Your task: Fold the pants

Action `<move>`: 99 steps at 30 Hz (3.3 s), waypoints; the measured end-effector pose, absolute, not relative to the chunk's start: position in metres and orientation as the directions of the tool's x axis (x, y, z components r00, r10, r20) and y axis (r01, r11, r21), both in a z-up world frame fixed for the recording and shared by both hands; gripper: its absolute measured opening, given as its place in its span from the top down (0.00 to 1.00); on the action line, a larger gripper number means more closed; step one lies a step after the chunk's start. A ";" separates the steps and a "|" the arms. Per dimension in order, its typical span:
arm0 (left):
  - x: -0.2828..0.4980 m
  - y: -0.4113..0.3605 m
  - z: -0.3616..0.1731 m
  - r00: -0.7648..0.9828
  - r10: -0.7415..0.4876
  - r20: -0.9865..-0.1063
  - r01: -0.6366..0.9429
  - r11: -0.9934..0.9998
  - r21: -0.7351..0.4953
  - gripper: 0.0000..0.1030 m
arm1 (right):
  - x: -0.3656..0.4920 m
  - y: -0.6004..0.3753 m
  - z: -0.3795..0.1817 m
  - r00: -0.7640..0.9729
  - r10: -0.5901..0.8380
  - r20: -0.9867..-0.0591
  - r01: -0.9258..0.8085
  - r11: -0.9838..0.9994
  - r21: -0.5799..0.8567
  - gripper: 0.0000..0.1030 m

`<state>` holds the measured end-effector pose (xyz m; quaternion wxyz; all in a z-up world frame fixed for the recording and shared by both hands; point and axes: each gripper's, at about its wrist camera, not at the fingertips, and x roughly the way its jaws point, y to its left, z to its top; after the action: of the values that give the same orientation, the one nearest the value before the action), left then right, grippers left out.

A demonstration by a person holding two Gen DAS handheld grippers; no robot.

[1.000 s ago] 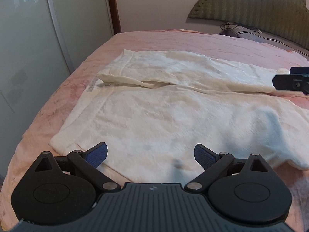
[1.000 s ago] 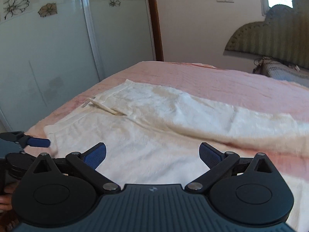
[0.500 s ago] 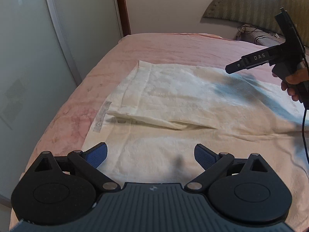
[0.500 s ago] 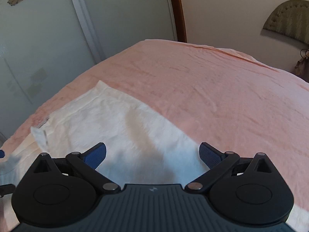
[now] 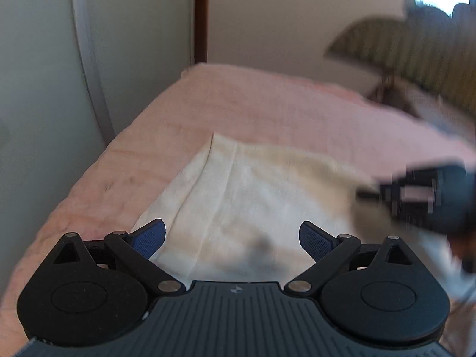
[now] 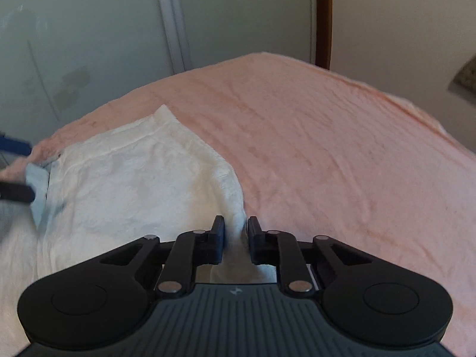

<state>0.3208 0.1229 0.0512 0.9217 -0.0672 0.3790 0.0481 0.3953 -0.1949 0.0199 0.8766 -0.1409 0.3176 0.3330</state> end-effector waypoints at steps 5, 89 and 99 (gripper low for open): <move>0.364 0.147 0.052 0.726 -0.183 -0.663 -0.153 0.897 -0.415 0.05 | 0.316 -0.158 0.027 0.686 0.444 -0.577 -0.706 0.597 -0.380 0.89; 0.106 0.205 -0.011 0.715 -0.070 -0.696 -0.274 0.887 -0.371 0.90 | 0.033 -0.196 -0.015 0.725 0.304 -0.618 -0.565 0.776 -0.281 0.91; 0.102 0.197 0.000 0.704 0.000 -0.710 -0.290 0.912 -0.289 0.78 | 0.032 -0.195 -0.016 0.717 0.324 -0.617 -0.564 0.790 -0.241 0.91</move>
<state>0.1021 0.1968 -0.0003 0.9027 -0.1934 0.3760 0.0803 0.0319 -0.1954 -0.0161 0.9023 -0.2110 0.2842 0.2461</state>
